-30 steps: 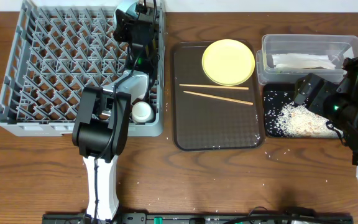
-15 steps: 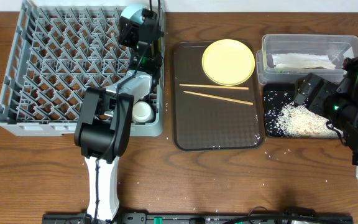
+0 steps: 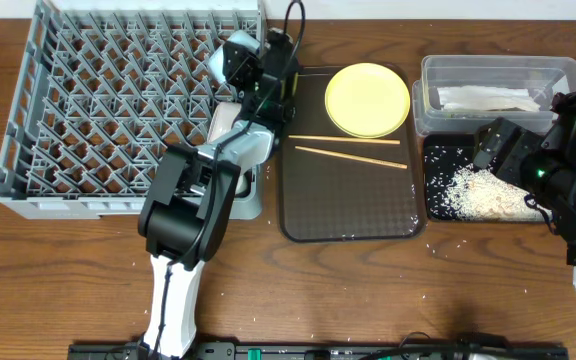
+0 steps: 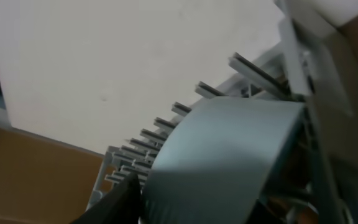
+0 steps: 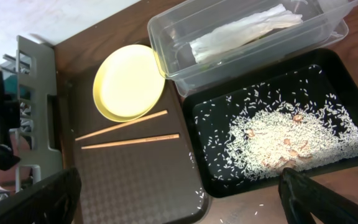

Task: Sort waste into correct bins and load items into the dishwasher
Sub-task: 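Reach left gripper to the yellow plate and grasp its edge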

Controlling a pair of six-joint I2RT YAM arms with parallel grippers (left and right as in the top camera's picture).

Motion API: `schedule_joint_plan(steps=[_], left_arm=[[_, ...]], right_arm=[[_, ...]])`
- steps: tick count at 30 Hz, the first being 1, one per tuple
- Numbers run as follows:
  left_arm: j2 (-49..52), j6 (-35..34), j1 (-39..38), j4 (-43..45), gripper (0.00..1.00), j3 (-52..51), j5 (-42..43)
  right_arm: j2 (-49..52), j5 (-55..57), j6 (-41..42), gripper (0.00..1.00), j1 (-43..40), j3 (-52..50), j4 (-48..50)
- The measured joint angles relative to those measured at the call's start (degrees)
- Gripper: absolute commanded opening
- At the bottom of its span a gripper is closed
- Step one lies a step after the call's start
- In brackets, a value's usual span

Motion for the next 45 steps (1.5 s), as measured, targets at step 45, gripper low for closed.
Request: schedule_joint_plan(steps=[45], left_arm=[[-5.7, -76.3, -9.0, -33.6, 0.54, 0.6, 52.8]], right_arm=[[0.0, 0.0, 0.0, 0.99, 0.0, 0.0, 0.0]])
